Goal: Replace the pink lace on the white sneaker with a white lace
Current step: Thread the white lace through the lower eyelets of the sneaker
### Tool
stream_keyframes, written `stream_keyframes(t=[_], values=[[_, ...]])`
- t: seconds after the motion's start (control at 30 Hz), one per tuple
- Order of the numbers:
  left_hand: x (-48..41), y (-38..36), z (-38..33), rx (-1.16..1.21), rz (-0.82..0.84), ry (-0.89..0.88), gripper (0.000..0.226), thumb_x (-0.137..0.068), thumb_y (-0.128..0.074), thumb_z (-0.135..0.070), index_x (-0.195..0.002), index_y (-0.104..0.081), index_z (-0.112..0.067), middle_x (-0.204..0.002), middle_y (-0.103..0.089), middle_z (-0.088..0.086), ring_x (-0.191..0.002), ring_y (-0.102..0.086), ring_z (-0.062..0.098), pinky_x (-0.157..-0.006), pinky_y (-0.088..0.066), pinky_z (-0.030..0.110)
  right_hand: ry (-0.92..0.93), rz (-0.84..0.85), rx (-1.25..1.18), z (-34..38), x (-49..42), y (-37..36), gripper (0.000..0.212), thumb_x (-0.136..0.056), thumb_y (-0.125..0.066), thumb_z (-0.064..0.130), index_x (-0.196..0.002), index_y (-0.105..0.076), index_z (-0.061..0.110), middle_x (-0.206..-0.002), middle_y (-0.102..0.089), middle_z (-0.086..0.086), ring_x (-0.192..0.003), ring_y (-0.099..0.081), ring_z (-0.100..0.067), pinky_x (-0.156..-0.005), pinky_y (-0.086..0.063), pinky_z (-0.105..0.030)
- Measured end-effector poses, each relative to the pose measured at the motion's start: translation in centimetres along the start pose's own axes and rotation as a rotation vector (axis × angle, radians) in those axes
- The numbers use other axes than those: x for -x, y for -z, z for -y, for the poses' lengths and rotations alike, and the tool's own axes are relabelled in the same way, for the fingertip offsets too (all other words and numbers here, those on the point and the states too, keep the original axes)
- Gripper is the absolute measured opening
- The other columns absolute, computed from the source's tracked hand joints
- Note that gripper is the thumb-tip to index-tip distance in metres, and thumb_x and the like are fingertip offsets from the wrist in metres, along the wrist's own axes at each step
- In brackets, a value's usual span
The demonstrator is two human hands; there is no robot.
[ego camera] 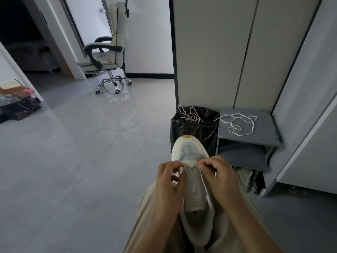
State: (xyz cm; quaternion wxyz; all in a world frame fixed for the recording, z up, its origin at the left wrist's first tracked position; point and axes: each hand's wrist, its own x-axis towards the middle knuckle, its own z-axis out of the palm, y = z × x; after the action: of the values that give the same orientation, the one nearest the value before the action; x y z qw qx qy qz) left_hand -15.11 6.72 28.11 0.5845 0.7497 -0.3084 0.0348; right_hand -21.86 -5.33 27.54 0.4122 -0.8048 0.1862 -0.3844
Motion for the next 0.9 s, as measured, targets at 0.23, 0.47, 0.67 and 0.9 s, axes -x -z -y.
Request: stream_keyframes(t=[0.23,0.47,0.67,0.9], values=[[-0.6,-0.2,0.2,-0.086,0.029,-0.049,0.025,-0.081,-0.068,-0.005,-0.088,-0.06,-0.028,-0.094,-0.049,-0.02,-0.087,-0.054,-0.003,-0.063,-0.044,0.006,0.06,0.005,0.065,-0.2,0.0,0.1,0.036,-0.081,-0.049,0.044,-0.084,-0.069,0.014,-0.082,-0.059,0.013,-0.084,-0.055,-0.001,-0.074,-0.041,-0.006],[-1.9,-0.2,0.6,-0.224,0.033,-0.189,0.011,-0.081,-0.062,-0.024,-0.088,-0.057,-0.031,-0.088,-0.053,-0.013,-0.07,-0.054,0.001,-0.059,-0.041,0.004,0.048,0.047,0.025,-0.1,-0.2,0.4,0.021,-0.081,-0.062,0.033,-0.091,-0.068,0.016,-0.087,-0.058,0.018,-0.09,-0.054,0.008,-0.076,-0.039,-0.002],[-1.6,-0.4,1.1,-0.2,0.033,-0.199,0.015,-0.08,-0.061,-0.026,-0.092,-0.055,-0.033,-0.089,-0.053,-0.012,-0.068,-0.051,-0.004,-0.061,-0.042,0.004,0.089,0.042,0.136,-0.1,-0.4,0.7,0.006,-0.079,-0.068,0.013,-0.083,-0.071,0.016,-0.079,-0.061,0.011,-0.079,-0.057,-0.003,-0.071,-0.045,-0.014],[-1.8,-0.6,0.4,-0.317,0.088,-0.384,0.014,-0.085,-0.051,-0.037,-0.092,-0.058,-0.026,-0.082,-0.052,-0.011,-0.066,-0.049,0.004,-0.057,-0.036,0.008,0.22,-0.013,0.303,0.1,0.4,1.8,0.03,-0.086,-0.052,0.025,-0.101,-0.07,0.007,-0.085,-0.059,0.003,-0.082,-0.048,-0.003,-0.079,-0.038,-0.005]])
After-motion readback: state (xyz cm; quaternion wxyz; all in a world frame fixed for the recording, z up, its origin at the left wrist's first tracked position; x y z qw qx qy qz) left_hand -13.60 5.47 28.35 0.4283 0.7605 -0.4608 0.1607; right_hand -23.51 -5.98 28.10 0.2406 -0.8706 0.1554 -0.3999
